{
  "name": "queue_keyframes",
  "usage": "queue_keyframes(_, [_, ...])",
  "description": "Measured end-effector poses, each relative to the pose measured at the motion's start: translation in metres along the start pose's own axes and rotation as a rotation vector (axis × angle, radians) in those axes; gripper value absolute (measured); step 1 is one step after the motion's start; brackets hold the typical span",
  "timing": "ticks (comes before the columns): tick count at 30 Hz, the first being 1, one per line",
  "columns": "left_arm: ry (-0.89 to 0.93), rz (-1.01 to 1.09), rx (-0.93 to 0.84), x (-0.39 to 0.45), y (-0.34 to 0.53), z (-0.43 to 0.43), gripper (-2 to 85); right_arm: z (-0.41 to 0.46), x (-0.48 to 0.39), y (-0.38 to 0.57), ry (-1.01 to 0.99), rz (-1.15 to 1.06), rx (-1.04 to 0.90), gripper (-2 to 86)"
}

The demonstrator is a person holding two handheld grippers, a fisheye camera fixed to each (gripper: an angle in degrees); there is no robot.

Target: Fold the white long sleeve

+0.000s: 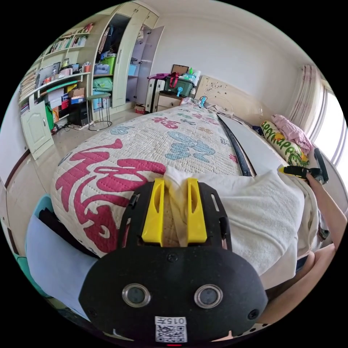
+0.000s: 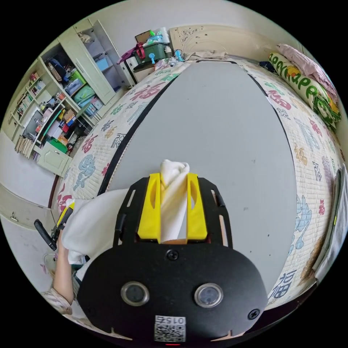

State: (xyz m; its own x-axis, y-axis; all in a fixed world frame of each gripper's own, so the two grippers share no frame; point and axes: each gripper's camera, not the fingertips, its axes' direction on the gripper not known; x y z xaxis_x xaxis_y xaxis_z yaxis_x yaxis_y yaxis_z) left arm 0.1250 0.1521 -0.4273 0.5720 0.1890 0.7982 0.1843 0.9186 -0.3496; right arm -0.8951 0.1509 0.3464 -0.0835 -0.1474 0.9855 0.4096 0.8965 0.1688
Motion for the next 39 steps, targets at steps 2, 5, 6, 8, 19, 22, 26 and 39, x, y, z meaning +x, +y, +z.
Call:
queue_keyframes(2, [0.008, 0.008, -0.027, -0.003, 0.000, 0.004, 8.7, -0.028, -0.001, 0.000, -0.019, 0.059, 0.043, 8.3])
queue_keyframes(5, [0.033, 0.009, -0.053, -0.011, 0.003, 0.007, 8.0, -0.076, 0.007, 0.004, -0.084, 0.173, 0.082, 6.4])
queue_keyframes(6, [0.033, 0.012, -0.058, -0.012, 0.004, 0.007, 7.9, -0.087, 0.008, 0.006, -0.094, 0.188, 0.089, 6.3])
queue_keyframes(8, [0.032, 0.018, -0.071, -0.016, 0.009, 0.005, 7.5, -0.137, 0.017, 0.014, -0.142, 0.250, 0.112, 5.9])
queue_keyframes(19, [0.312, 0.065, 0.363, -0.013, 0.013, -0.171, 3.3, -0.470, -0.014, 0.081, -0.426, 0.196, 0.362, 4.8])
queue_keyframes(22, [0.386, 0.113, 0.520, 0.000, 0.011, -0.242, 3.0, -0.549, -0.033, 0.108, -0.434, 0.161, 0.450, 4.8])
queue_keyframes(26, [0.456, 0.136, 0.675, 0.012, 0.026, -0.309, 2.5, -0.660, -0.045, 0.151, -0.488, 0.132, 0.623, 4.8])
queue_keyframes(39, [0.757, 0.217, 0.759, 0.054, 0.056, -0.352, 2.0, -0.893, -0.041, 0.348, -0.511, 0.034, 0.991, 4.7])
